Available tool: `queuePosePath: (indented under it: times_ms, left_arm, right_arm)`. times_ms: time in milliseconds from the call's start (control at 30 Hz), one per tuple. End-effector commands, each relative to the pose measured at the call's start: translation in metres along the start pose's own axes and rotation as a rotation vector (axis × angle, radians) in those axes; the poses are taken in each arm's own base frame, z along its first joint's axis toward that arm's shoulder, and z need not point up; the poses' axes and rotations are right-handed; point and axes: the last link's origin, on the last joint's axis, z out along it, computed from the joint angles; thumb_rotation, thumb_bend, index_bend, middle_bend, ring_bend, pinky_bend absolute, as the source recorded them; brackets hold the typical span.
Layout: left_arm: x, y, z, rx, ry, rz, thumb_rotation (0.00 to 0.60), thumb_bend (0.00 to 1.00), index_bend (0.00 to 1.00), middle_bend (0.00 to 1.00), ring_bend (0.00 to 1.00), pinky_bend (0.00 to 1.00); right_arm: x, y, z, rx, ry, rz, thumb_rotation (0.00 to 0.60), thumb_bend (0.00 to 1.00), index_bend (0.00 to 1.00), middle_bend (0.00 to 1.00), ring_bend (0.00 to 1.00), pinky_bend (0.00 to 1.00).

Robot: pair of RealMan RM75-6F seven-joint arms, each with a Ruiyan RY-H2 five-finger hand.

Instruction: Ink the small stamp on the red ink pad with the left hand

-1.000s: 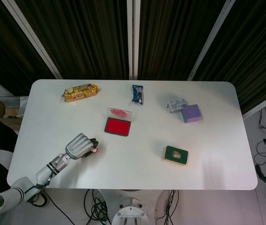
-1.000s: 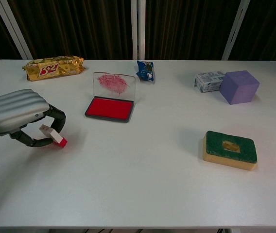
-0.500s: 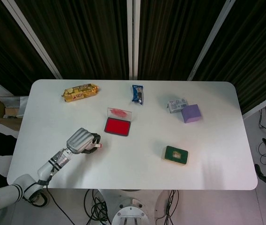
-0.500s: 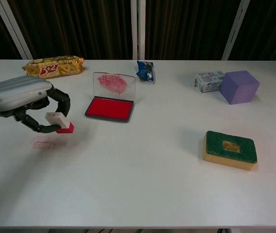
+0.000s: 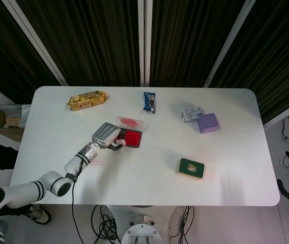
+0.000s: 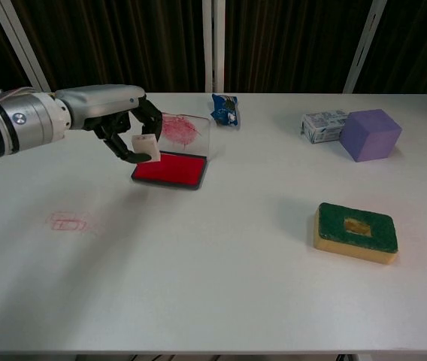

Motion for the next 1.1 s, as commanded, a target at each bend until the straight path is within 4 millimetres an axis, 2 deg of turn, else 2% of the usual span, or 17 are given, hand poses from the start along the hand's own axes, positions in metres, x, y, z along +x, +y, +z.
queuePosePath:
  times_ms: [33, 400, 767, 1100]
  left_arm:
    - [-0.003, 0.010, 0.020, 0.019, -0.011, -0.011, 0.600, 0.38, 0.60, 0.61, 0.99, 1.00]
    - [-0.014, 0.003, 0.044, 0.073, 0.001, 0.000, 0.600, 0.39, 0.58, 0.59, 1.00, 1.00]
    - [-0.024, 0.001, 0.050, 0.093, -0.004, -0.016, 0.600, 0.40, 0.58, 0.60, 1.00, 1.00]
    - [-0.038, -0.007, 0.049, 0.114, -0.040, 0.002, 0.600, 0.41, 0.59, 0.61, 1.00, 1.00]
  right_arm:
    - [0.000, 0.001, 0.000, 0.000, 0.000, 0.001, 0.600, 0.28, 0.00, 0.00, 0.00, 0.00]
    - [0.001, 0.008, -0.004, -0.012, 0.001, 0.010, 0.600, 0.28, 0.00, 0.00, 0.00, 0.00]
    - [0.003, 0.014, -0.007, -0.024, 0.007, 0.017, 0.600, 0.28, 0.00, 0.00, 0.00, 0.00]
    - [0.000, 0.012, -0.006, -0.015, 0.000, 0.016, 0.600, 0.28, 0.00, 0.00, 0.00, 0.00]
